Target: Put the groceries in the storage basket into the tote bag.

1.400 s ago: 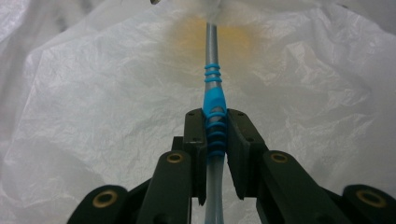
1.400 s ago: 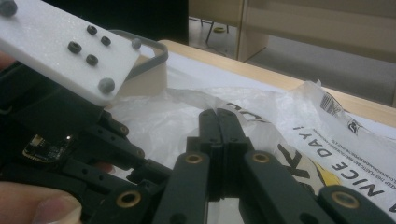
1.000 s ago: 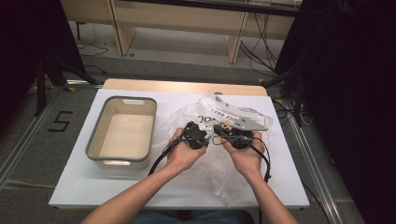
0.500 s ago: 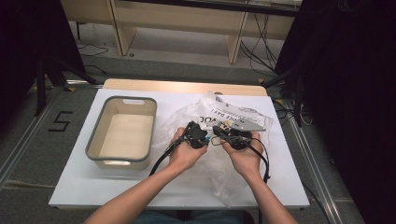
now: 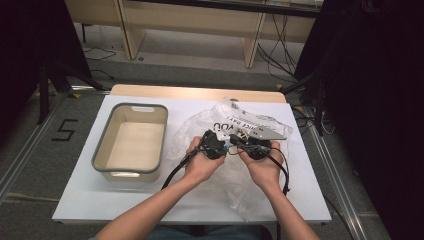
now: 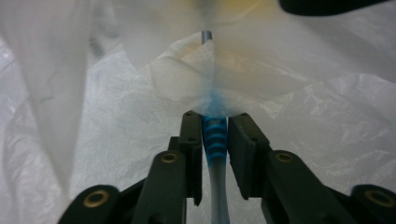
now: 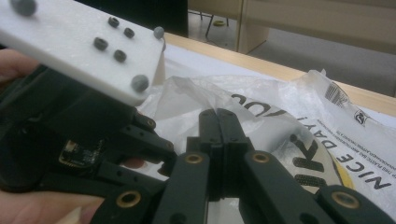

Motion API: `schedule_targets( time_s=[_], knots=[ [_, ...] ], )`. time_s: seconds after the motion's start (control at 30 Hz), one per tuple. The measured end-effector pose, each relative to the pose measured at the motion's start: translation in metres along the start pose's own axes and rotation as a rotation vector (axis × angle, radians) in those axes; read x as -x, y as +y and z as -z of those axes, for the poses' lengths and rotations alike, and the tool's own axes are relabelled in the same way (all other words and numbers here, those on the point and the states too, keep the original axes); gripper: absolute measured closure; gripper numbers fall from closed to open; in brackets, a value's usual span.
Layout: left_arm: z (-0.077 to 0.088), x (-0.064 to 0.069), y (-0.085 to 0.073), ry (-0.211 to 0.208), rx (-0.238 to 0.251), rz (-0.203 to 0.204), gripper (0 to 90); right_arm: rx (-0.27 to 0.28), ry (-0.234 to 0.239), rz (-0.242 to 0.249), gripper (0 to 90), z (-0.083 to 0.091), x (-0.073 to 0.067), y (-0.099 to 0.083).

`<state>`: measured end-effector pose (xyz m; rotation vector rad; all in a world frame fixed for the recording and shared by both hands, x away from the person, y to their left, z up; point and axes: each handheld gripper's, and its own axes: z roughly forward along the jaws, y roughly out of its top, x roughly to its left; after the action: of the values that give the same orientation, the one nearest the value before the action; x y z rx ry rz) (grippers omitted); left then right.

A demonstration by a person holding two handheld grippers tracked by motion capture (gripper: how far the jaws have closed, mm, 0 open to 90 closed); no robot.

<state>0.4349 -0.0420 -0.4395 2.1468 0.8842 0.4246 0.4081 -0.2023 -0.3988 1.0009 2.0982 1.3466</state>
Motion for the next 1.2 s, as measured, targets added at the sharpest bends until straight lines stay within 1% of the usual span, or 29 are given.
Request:
schedule_targets(
  time_s=[0.1, 0.13, 0.2, 0.3, 0.37, 0.47, 0.57, 0.6, 0.67, 0.8, 0.9, 1.0, 1.17, 1.2],
  knots=[
    [0.005, 0.002, -0.001, -0.015, 0.003, -0.014, 65.3, -0.003, 0.000, 0.000, 90.0, 0.000, 0.001, -0.001],
    [0.007, 0.003, -0.001, -0.027, 0.001, -0.008, 62.6, -0.006, 0.001, -0.001, 90.0, 0.000, 0.001, -0.001],
    [0.014, 0.005, -0.001, -0.036, 0.006, 0.002, 56.7, -0.008, 0.002, 0.000, 90.0, -0.001, 0.001, -0.002],
    [0.027, 0.008, -0.005, -0.052, 0.004, -0.010, 51.6, -0.011, 0.004, 0.000, 90.0, -0.001, 0.001, -0.002],
    [0.037, 0.009, -0.010, -0.070, -0.003, -0.019, 49.3, -0.013, 0.004, -0.001, 90.0, 0.000, 0.001, -0.003],
    [0.051, 0.009, -0.020, -0.100, -0.011, -0.020, 46.7, -0.019, 0.007, 0.001, 90.0, -0.001, 0.000, -0.004],
    [0.064, 0.008, -0.031, -0.131, -0.002, -0.001, 45.8, -0.031, 0.015, 0.003, 90.0, -0.001, -0.001, -0.006],
    [0.069, 0.006, -0.034, -0.150, -0.007, 0.009, 45.6, -0.041, 0.019, 0.006, 90.0, -0.001, -0.001, -0.007],
    [0.077, 0.004, -0.038, -0.170, -0.003, 0.027, 45.6, -0.060, 0.030, 0.003, 90.0, -0.002, -0.001, -0.010],
    [0.088, 0.001, -0.042, -0.155, 0.015, 0.021, 46.3, -0.097, 0.046, -0.002, 90.0, -0.004, -0.001, -0.016],
    [0.095, -0.001, -0.045, -0.153, 0.024, 0.017, 47.2, -0.129, 0.062, 0.001, 90.0, -0.006, -0.001, -0.021],
    [0.100, -0.004, -0.046, -0.148, 0.043, 0.023, 48.0, -0.157, 0.072, 0.002, 90.0, -0.007, -0.001, -0.025],
    [0.104, -0.013, -0.046, -0.109, 0.083, 0.055, 50.8, -0.206, 0.089, 0.002, 90.0, -0.009, -0.001, -0.034],
    [0.103, -0.015, -0.046, -0.101, 0.087, 0.060, 51.1, -0.221, 0.095, 0.013, 90.0, -0.010, -0.001, -0.035]
  ],
)
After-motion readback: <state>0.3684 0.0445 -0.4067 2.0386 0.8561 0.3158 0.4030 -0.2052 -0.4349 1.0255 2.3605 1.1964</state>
